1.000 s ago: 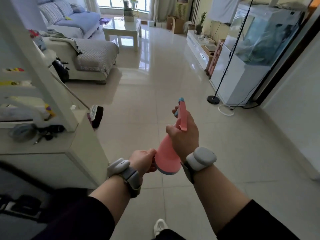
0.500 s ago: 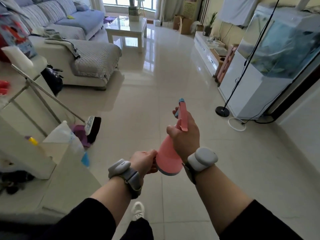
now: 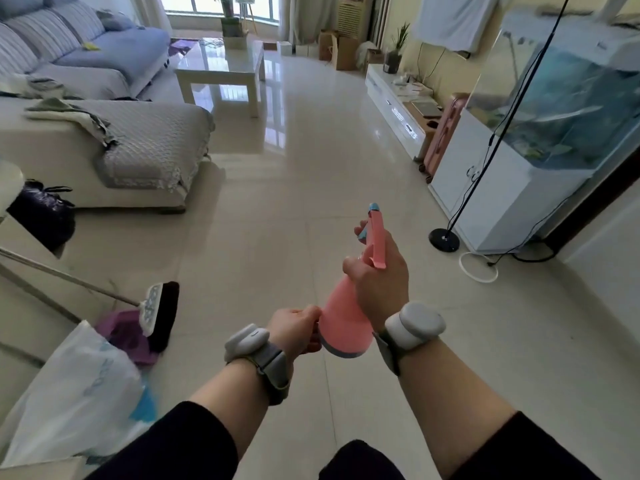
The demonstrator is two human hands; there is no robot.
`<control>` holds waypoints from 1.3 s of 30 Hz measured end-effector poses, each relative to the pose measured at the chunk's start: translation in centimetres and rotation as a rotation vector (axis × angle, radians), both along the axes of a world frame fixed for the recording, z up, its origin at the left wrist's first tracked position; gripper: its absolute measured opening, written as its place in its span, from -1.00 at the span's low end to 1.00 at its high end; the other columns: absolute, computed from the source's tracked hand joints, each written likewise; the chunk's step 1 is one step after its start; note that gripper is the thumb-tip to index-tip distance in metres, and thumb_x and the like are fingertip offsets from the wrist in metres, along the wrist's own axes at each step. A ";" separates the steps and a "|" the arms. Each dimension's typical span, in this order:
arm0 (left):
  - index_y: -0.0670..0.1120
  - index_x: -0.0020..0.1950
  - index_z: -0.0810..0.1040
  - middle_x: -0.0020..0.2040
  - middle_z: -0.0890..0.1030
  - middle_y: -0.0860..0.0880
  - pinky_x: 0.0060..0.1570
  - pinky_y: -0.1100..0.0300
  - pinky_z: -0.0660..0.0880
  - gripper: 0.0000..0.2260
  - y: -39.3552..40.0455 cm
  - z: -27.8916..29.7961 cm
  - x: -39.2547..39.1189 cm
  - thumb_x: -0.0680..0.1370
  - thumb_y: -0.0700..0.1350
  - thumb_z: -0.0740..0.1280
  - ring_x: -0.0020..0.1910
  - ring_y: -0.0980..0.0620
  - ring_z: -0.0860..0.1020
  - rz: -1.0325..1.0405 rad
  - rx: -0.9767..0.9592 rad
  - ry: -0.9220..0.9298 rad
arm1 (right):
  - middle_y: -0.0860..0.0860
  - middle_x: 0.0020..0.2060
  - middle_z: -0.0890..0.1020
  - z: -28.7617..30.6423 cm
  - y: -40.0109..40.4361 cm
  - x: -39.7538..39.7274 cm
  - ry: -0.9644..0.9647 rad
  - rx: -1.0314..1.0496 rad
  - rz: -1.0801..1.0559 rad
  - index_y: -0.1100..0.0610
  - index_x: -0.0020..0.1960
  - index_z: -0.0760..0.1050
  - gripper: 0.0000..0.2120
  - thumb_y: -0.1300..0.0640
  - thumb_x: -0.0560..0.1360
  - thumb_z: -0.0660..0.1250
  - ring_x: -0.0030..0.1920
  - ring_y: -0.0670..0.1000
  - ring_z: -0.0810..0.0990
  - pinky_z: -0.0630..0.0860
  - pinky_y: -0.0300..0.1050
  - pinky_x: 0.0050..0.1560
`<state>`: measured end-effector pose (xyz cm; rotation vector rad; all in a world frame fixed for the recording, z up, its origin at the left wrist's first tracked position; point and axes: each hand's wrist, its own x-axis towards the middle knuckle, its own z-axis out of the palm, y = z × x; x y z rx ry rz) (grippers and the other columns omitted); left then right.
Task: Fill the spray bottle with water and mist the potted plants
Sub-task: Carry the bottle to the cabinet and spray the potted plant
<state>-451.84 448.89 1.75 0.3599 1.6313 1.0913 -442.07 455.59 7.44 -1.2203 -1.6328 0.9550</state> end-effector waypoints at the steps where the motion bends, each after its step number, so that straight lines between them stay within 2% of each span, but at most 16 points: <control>1: -0.26 -0.09 0.47 -0.19 0.42 -0.23 -0.49 0.26 0.37 -0.92 1.5 -0.1 -0.6 0.54 -0.28 0.21 -0.37 -0.04 0.35 -0.003 -0.002 -0.005 | -0.15 -0.16 0.50 -0.2 1.6 -0.6 0.006 -0.015 -0.007 0.10 0.16 0.47 -0.50 0.14 0.21 0.22 -0.20 -0.24 0.49 0.29 -0.58 -0.20; 4: -0.28 -0.11 0.50 -0.22 0.43 -0.22 -0.42 0.21 0.39 -0.89 6.1 -0.6 -2.3 0.53 -0.27 0.22 -0.35 -0.06 0.37 -0.011 -0.012 0.009 | -0.10 -0.05 0.54 -0.8 6.2 -2.2 0.014 -0.010 0.015 0.11 0.17 0.46 -0.53 0.16 0.25 0.25 -0.14 -0.24 0.50 0.27 -0.62 -0.20; 7: -0.26 -0.11 0.49 -0.20 0.42 -0.21 -0.41 0.21 0.37 -0.90 12.1 -0.9 -4.3 0.53 -0.27 0.21 -0.33 -0.06 0.36 0.006 -0.012 0.004 | -0.07 0.02 0.55 -1.5 12.5 -4.2 -0.002 -0.006 0.033 0.13 0.17 0.45 -0.61 0.28 0.35 0.31 -0.11 -0.14 0.50 0.27 -0.60 -0.17; 13: -0.23 -0.09 0.47 -0.19 0.41 -0.21 -0.43 0.23 0.36 -0.91 23.8 0.4 -7.6 0.55 -0.26 0.19 -0.35 -0.04 0.35 0.011 0.004 0.011 | -0.07 -0.05 0.54 -0.6 24.6 -7.9 0.000 0.043 0.069 0.10 0.16 0.46 -0.59 0.32 0.33 0.32 -0.13 -0.14 0.49 0.29 -0.61 -0.16; 16: -0.21 -0.08 0.44 -0.17 0.39 -0.20 -0.49 0.28 0.33 -0.93 28.9 0.5 -9.2 0.56 -0.26 0.19 -0.35 -0.03 0.33 0.028 0.010 0.004 | -0.13 -0.13 0.51 -0.5 29.8 -9.9 -0.024 0.080 0.062 0.08 0.06 0.45 -0.65 0.29 0.30 0.30 -0.17 -0.13 0.49 0.29 -0.60 -0.17; 19: -0.22 -0.09 0.45 -0.18 0.41 -0.20 -0.49 0.28 0.35 -0.92 33.4 0.3 -11.3 0.56 -0.25 0.20 -0.36 -0.04 0.34 0.035 0.001 -0.009 | -0.12 -0.10 0.53 -0.7 34.5 -12.1 -0.028 0.060 0.081 0.07 0.04 0.43 -0.67 0.29 0.30 0.30 -0.17 -0.13 0.49 0.27 -0.61 -0.18; 22: -0.23 -0.11 0.51 -0.21 0.46 -0.20 -0.43 0.24 0.42 -0.88 37.7 0.0 -14.0 0.55 -0.22 0.21 -0.31 -0.08 0.40 0.042 -0.014 0.003 | -0.06 -0.06 0.55 -0.9 38.9 -14.5 -0.041 0.039 0.094 0.11 0.08 0.46 -0.65 0.34 0.33 0.32 -0.14 -0.26 0.50 0.27 -0.61 -0.18; 24: -0.24 -0.11 0.54 -0.23 0.50 -0.20 -0.38 0.21 0.46 -0.85 41.3 -0.6 -16.6 0.55 -0.21 0.23 -0.31 -0.09 0.44 0.031 -0.026 0.021 | -0.09 -0.07 0.54 -1.3 42.3 -16.9 -0.038 0.041 0.086 0.09 0.07 0.45 -0.66 0.34 0.34 0.32 -0.12 -0.34 0.49 0.26 -0.62 -0.17; 27: -0.27 -0.10 0.58 -0.23 0.54 -0.21 -0.35 0.18 0.50 -0.82 46.0 -0.8 -20.0 0.54 -0.20 0.24 -0.32 -0.11 0.49 0.011 -0.016 0.028 | -0.16 -0.19 0.48 -1.4 46.5 -20.2 -0.042 0.057 0.054 0.04 0.08 0.43 -0.63 0.31 0.32 0.31 -0.18 -0.25 0.49 0.28 -0.59 -0.18; 30: -0.28 -0.09 0.59 -0.23 0.56 -0.21 -0.38 0.21 0.52 -0.81 49.9 -0.6 -22.8 0.55 -0.19 0.24 -0.36 -0.10 0.50 0.006 -0.007 0.051 | -0.21 -0.22 0.47 -1.1 50.2 -23.1 -0.012 0.062 0.012 0.01 0.08 0.45 -0.58 0.21 0.23 0.26 -0.18 -0.31 0.50 0.28 -0.60 -0.19; 34: -0.28 -0.09 0.57 -0.22 0.54 -0.21 -0.40 0.23 0.49 -0.83 55.8 0.1 -27.5 0.55 -0.21 0.24 -0.37 -0.09 0.48 -0.019 -0.001 0.050 | -0.18 -0.35 0.38 -0.7 55.7 -27.7 0.021 0.047 -0.061 -0.01 0.01 0.42 -0.60 0.18 0.18 0.23 -0.28 -0.32 0.46 0.32 -0.57 -0.23; 39: -0.30 -0.07 0.56 -0.20 0.52 -0.23 -0.45 0.24 0.48 -0.82 62.3 0.0 -31.7 0.55 -0.21 0.23 -0.34 -0.11 0.47 -0.047 -0.029 0.048 | -0.20 -0.22 0.48 -1.3 62.1 -31.6 0.013 0.024 -0.092 0.03 0.04 0.45 -0.59 0.15 0.19 0.23 -0.19 -0.36 0.48 0.30 -0.60 -0.18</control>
